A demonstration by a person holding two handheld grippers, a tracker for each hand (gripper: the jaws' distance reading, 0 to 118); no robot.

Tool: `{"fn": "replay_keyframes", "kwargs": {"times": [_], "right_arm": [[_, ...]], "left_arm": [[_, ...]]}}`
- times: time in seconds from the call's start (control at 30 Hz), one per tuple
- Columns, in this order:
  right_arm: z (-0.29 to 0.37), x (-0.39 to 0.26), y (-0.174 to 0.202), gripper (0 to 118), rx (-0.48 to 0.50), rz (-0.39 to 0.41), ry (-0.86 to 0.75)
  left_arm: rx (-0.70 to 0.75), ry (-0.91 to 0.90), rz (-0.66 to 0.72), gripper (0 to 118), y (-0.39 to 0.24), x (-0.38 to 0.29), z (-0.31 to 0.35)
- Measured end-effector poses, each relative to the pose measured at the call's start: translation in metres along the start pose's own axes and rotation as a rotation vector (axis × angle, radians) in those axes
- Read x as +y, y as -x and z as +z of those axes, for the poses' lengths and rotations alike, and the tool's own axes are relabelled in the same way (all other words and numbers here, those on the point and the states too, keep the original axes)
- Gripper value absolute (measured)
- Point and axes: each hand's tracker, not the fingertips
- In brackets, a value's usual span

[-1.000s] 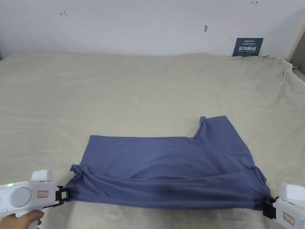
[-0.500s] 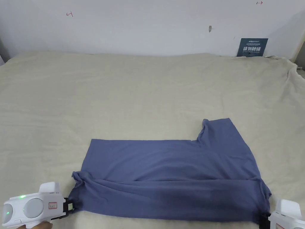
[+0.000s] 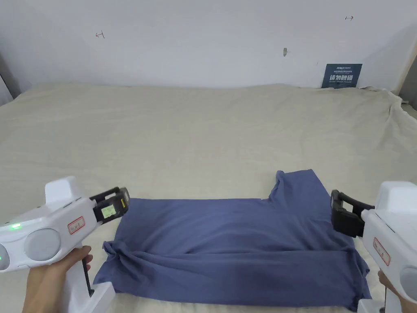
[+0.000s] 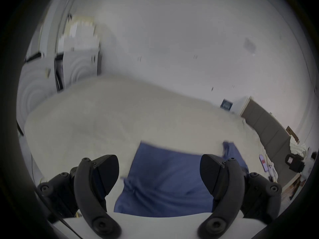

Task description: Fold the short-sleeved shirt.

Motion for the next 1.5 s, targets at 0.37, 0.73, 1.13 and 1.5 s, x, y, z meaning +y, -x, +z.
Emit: {"fn": "replay_keyframes", "kwargs": {"times": [0.37, 0.73, 1.13, 1.5], "right_arm": [[0.024, 0.010, 0.031, 3, -0.042, 0.060, -0.193], [0.022, 0.011, 0.031, 0, -0.025, 0.056, -0.206], [-0.022, 0.010, 0.025, 0, -0.026, 0.054, -0.156], [-0.088, 0.007, 0.019, 0, -0.032, 0.066, -0.084]], "left_arm": [[-0.022, -0.290, -0.191, 0, -0.036, -0.013, 0.028], [-0.069, -0.277, -0.200, 0, -0.039, -0.021, 0.022], [-0.084, -0.001, -0.198, 0, -0.036, 0.001, -0.076], [0.023, 0.389, -0.095, 12, -0.004, 0.007, -0.241]]}}
